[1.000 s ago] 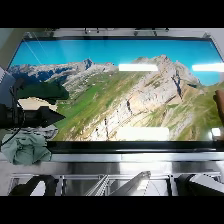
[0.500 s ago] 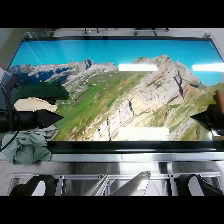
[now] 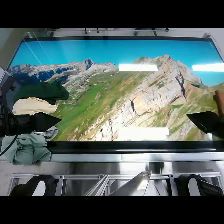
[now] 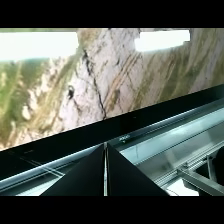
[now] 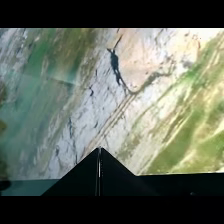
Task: Fold the shirts.
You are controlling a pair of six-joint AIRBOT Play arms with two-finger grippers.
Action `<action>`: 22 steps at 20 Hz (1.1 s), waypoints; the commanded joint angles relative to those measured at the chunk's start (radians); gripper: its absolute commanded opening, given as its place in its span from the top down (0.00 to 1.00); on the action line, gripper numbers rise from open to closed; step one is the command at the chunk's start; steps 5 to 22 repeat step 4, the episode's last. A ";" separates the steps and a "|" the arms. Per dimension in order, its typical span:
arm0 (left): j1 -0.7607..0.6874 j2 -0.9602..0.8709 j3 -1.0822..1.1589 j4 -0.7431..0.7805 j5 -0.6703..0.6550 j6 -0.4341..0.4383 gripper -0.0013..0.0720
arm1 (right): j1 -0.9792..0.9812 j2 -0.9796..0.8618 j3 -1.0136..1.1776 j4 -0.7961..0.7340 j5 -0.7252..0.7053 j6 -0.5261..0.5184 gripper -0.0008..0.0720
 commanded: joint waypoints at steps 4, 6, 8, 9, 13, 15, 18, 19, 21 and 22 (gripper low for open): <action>0.000 0.002 0.000 0.002 -0.004 0.000 0.95 | 0.004 -0.015 -0.002 0.011 -0.002 0.000 0.97; 0.000 0.002 0.000 0.002 -0.004 0.000 0.95 | 0.004 -0.015 -0.002 0.011 -0.002 0.000 0.97; 0.000 0.002 0.000 0.002 -0.004 0.000 0.95 | 0.004 -0.015 -0.002 0.011 -0.002 0.000 0.97; 0.000 0.002 0.000 0.002 -0.004 0.000 0.95 | 0.004 -0.015 -0.002 0.011 -0.002 0.000 0.97; 0.000 0.002 0.000 0.002 -0.004 0.000 0.95 | 0.004 -0.015 -0.002 0.011 -0.002 0.000 0.97; 0.000 0.002 0.000 0.002 -0.004 0.000 0.95 | 0.004 -0.015 -0.002 0.011 -0.002 0.000 0.97; 0.000 0.002 0.000 0.002 -0.004 0.000 0.95 | 0.004 -0.015 -0.002 0.011 -0.002 0.000 0.97; 0.000 0.002 0.000 0.002 -0.004 0.000 0.95 | 0.004 -0.015 -0.002 0.011 -0.002 0.000 0.97; 0.000 0.002 0.000 0.002 -0.004 0.000 0.95 | 0.004 -0.015 -0.002 0.011 -0.002 0.000 0.97; 0.000 0.002 0.000 0.002 -0.004 0.000 0.95 | 0.004 -0.015 -0.002 0.011 -0.002 0.000 0.97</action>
